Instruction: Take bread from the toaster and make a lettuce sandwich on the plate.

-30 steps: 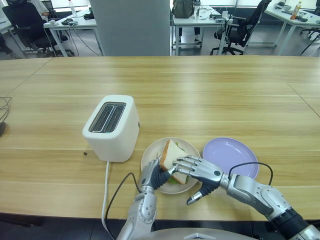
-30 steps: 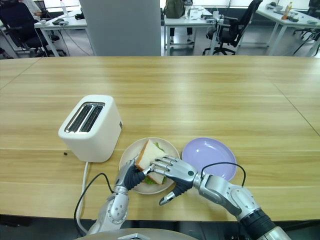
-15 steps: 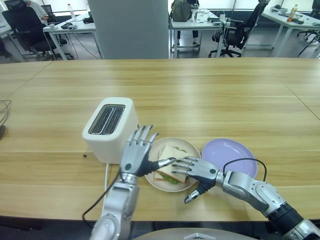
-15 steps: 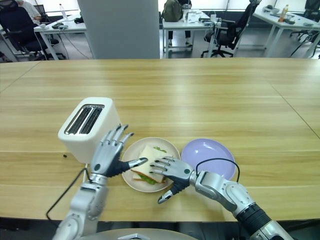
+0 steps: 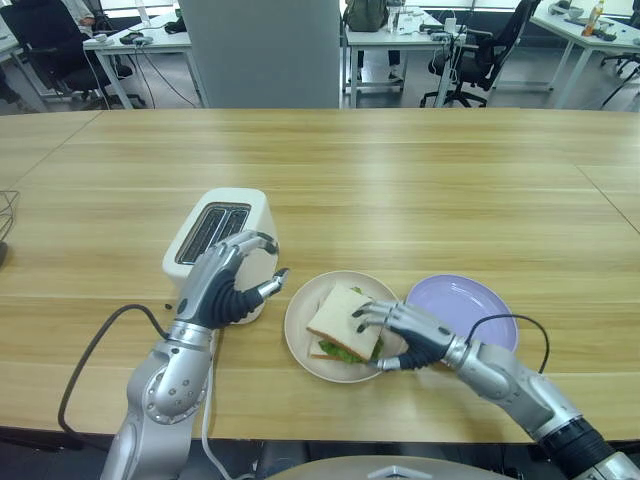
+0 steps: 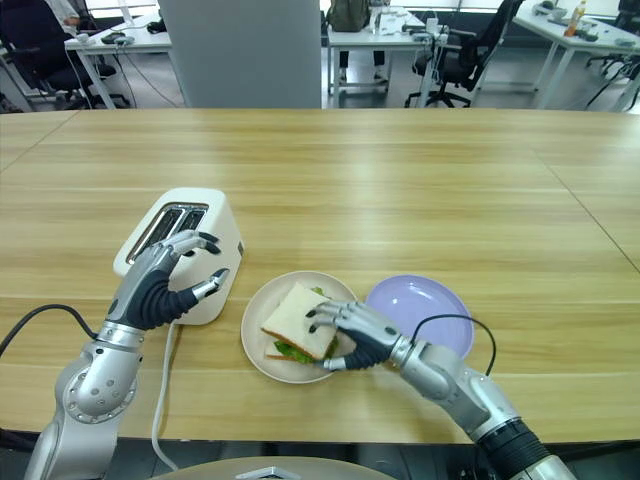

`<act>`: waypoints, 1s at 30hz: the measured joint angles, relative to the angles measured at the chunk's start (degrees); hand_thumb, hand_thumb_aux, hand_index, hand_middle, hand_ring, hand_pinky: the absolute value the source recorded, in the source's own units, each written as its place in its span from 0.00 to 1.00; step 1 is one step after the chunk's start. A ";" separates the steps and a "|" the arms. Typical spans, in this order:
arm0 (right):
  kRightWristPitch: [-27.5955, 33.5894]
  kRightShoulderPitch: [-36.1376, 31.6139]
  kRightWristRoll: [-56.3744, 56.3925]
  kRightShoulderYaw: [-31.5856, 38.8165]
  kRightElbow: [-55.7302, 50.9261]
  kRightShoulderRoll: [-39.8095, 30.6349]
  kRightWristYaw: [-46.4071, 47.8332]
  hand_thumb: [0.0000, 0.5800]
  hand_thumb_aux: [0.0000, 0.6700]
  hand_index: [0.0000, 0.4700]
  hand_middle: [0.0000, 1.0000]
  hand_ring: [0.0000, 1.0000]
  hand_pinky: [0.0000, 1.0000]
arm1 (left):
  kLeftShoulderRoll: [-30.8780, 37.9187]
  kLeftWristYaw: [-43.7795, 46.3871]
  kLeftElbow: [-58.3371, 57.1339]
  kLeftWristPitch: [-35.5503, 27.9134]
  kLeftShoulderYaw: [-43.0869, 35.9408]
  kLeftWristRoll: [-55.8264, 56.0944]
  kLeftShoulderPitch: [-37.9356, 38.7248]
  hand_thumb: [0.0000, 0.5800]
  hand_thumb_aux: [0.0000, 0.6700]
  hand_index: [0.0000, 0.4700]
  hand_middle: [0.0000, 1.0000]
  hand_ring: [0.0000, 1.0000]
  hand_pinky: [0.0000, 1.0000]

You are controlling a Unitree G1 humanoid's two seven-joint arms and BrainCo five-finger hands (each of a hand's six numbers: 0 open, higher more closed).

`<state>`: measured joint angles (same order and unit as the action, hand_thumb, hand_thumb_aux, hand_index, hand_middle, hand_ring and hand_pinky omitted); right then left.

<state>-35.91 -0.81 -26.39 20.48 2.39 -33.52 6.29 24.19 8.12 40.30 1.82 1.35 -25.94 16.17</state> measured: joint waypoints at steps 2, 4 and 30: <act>-0.10 0.90 4.84 -1.42 2.80 -0.64 1.69 1.00 1.00 0.98 1.00 1.00 1.00 | 1.34 1.81 -0.08 2.09 -0.06 2.23 0.18 1.00 1.00 0.98 1.00 1.00 1.00; 0.38 2.54 9.52 -2.53 6.36 -1.82 4.51 1.00 1.00 0.98 1.00 1.00 1.00 | 3.94 4.52 -0.38 4.92 -0.35 4.26 1.06 1.00 1.00 0.98 1.00 1.00 1.00; 3.01 6.12 -20.66 9.42 -1.52 -1.54 10.08 1.00 1.00 0.98 1.00 1.00 1.00 | 11.47 12.79 -25.34 15.69 -25.68 -33.26 -3.11 1.00 1.00 0.98 1.00 1.00 1.00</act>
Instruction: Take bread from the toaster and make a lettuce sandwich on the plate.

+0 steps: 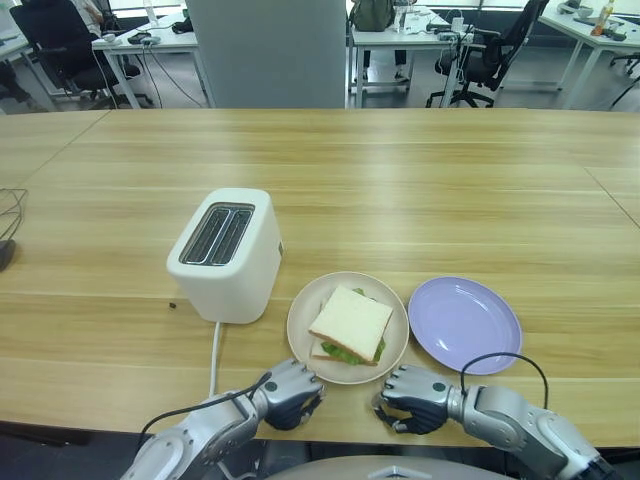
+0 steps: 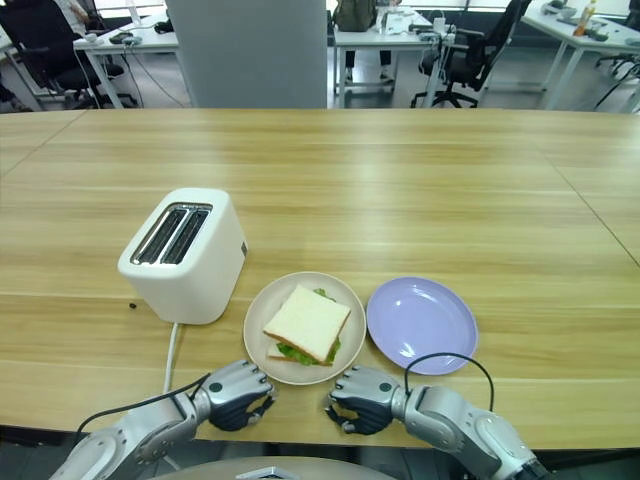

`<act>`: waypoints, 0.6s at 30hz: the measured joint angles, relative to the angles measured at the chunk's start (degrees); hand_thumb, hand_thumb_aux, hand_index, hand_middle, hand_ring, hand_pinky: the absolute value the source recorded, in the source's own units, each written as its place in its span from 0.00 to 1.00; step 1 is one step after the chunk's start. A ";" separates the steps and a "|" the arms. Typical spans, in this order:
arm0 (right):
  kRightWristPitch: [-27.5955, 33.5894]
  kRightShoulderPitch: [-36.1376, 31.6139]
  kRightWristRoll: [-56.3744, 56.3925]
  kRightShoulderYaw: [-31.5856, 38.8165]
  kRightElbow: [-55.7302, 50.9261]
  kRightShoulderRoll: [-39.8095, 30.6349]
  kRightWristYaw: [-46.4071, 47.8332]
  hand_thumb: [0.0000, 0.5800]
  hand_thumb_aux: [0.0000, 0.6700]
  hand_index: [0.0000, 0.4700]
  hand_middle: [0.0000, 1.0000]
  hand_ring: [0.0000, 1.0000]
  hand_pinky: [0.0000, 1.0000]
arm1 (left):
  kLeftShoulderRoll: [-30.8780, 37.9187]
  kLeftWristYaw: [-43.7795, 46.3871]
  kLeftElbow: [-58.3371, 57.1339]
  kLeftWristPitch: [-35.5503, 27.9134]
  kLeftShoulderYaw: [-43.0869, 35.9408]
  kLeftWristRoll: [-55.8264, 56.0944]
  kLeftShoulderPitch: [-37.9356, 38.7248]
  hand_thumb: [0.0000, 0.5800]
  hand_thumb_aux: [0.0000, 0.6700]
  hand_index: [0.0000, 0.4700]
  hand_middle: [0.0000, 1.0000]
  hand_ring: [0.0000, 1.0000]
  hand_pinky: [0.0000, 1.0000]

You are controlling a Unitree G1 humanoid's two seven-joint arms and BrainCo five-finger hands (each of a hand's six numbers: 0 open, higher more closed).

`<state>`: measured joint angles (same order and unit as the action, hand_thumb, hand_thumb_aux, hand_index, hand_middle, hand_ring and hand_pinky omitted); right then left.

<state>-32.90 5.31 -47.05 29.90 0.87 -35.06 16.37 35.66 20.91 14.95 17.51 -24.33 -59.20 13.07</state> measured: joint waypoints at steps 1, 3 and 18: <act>0.08 -2.24 -0.40 0.76 -1.98 1.19 -0.37 1.00 1.00 0.98 1.00 1.00 1.00 | -0.95 -0.64 -2.01 -0.44 -0.55 -1.02 -2.27 1.00 1.00 0.98 1.00 1.00 1.00; 0.15 -5.93 -1.54 1.90 -5.58 3.14 -1.41 1.00 1.00 0.98 1.00 1.00 1.00 | -1.94 -2.03 -5.30 -1.09 -1.44 -2.64 -5.82 1.00 1.00 0.98 1.00 1.00 1.00; 10.32 -45.71 -12.09 10.89 -60.78 23.16 -26.28 1.00 1.00 0.98 1.00 1.00 1.00 | -10.22 -27.38 -50.38 -6.60 -10.08 -11.96 -39.18 1.00 1.00 0.98 1.00 1.00 1.00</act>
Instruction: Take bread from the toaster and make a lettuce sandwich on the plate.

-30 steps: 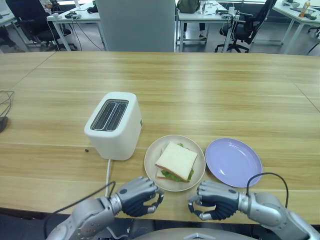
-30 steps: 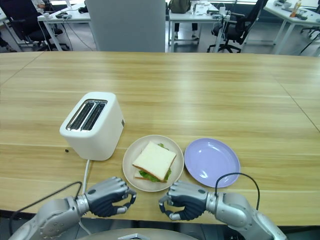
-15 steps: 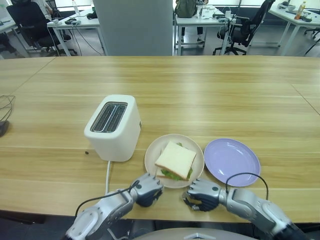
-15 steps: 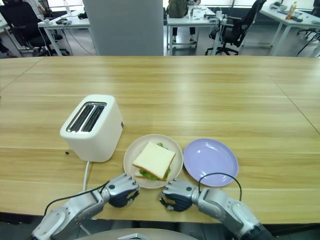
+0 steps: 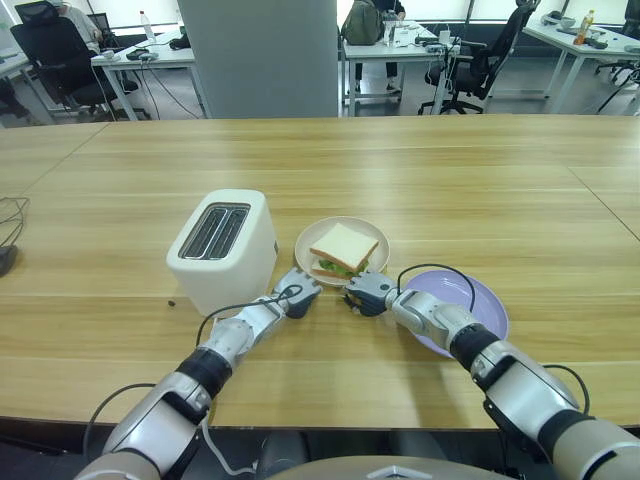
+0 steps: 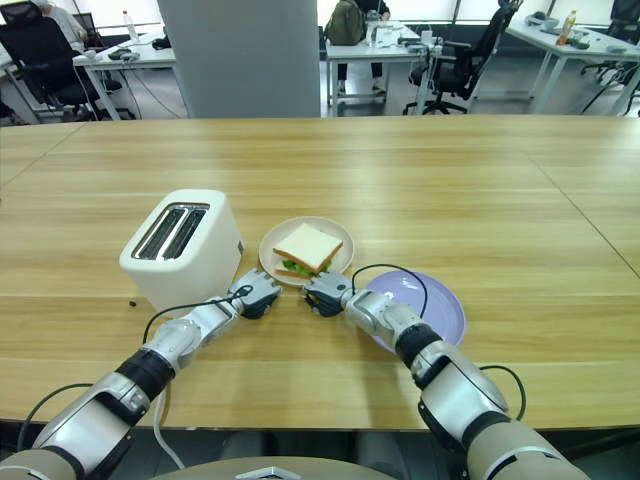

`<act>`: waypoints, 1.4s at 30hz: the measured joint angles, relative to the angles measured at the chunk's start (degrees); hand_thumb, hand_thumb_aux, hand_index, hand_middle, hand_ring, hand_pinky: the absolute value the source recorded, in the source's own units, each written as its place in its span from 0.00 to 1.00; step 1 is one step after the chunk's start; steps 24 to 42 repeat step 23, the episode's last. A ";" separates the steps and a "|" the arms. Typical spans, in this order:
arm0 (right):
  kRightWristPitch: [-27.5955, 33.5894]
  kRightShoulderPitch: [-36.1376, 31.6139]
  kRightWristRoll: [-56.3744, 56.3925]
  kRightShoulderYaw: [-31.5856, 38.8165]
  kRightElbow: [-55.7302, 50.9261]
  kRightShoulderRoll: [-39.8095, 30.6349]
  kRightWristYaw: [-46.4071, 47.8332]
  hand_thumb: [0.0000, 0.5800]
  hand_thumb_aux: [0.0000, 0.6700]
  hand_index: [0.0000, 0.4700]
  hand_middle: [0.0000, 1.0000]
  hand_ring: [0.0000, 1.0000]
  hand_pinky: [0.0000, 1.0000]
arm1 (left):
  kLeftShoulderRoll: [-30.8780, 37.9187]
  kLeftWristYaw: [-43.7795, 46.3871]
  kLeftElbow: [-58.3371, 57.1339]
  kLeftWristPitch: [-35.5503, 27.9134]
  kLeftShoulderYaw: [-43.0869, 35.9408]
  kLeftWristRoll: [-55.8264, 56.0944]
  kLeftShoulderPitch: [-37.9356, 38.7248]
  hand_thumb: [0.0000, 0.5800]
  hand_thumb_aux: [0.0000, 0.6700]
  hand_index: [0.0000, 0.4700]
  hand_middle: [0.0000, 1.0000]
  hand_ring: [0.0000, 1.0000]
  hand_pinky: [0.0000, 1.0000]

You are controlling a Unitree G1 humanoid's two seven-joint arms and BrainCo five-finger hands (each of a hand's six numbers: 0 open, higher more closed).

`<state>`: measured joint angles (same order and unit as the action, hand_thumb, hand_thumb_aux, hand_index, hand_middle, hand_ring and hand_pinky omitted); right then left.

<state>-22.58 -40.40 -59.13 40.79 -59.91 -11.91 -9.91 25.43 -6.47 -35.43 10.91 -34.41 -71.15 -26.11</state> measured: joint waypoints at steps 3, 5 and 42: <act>-1.04 -0.52 0.81 0.00 -1.29 -0.61 -1.30 1.00 1.00 0.98 1.00 1.00 1.00 | 0.18 -1.00 0.70 0.13 -0.14 1.69 0.53 1.00 1.00 0.98 1.00 1.00 1.00; -2.78 0.13 1.88 -0.12 -0.10 -2.06 -1.65 1.00 1.00 0.98 1.00 1.00 1.00 | 0.94 -0.68 3.87 0.25 0.13 3.32 2.29 1.00 1.00 0.98 1.00 1.00 1.00; -7.85 50.68 52.17 -23.76 76.76 -20.78 15.78 0.00 0.00 0.00 0.00 0.00 0.00 | -10.62 8.29 70.54 0.92 16.02 50.24 43.38 0.00 0.00 0.00 0.00 0.00 0.00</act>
